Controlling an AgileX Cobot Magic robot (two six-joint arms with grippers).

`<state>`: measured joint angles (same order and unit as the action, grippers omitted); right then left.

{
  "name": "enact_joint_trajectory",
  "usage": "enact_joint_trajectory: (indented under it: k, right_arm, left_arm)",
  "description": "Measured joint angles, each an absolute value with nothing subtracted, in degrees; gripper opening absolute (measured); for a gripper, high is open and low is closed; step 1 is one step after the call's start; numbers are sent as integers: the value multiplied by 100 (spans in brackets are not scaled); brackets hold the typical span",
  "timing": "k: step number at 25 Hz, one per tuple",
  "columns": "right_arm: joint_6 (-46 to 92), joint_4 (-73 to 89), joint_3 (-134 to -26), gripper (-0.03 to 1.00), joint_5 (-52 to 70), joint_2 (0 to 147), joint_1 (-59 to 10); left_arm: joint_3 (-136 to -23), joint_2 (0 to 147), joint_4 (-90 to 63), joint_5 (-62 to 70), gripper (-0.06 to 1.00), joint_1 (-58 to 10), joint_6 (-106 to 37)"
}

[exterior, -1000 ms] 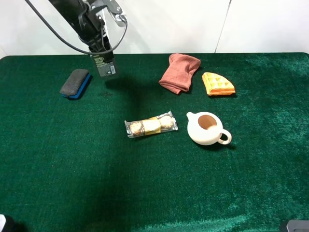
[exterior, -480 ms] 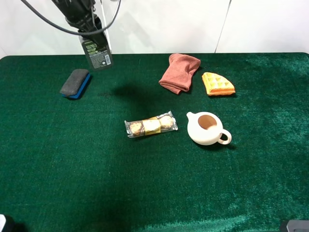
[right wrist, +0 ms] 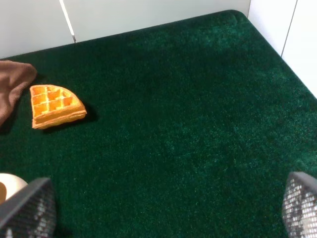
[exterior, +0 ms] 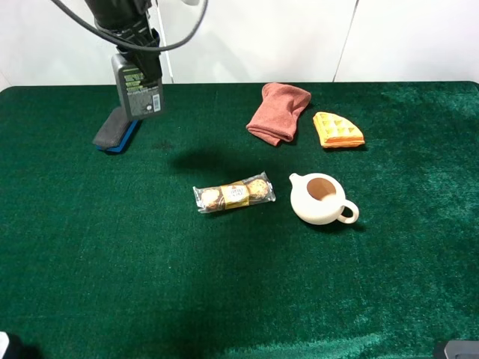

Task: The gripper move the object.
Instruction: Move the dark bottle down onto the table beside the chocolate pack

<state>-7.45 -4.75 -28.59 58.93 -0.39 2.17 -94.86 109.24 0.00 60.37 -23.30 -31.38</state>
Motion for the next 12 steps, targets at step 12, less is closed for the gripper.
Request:
enact_joint_trajectory:
  k: [12]
  right_arm:
    - [-745, -475, -2859, 70, 5893, -39, 217]
  left_arm:
    - [-9486, 10924, 53, 6610, 43, -2901, -2141]
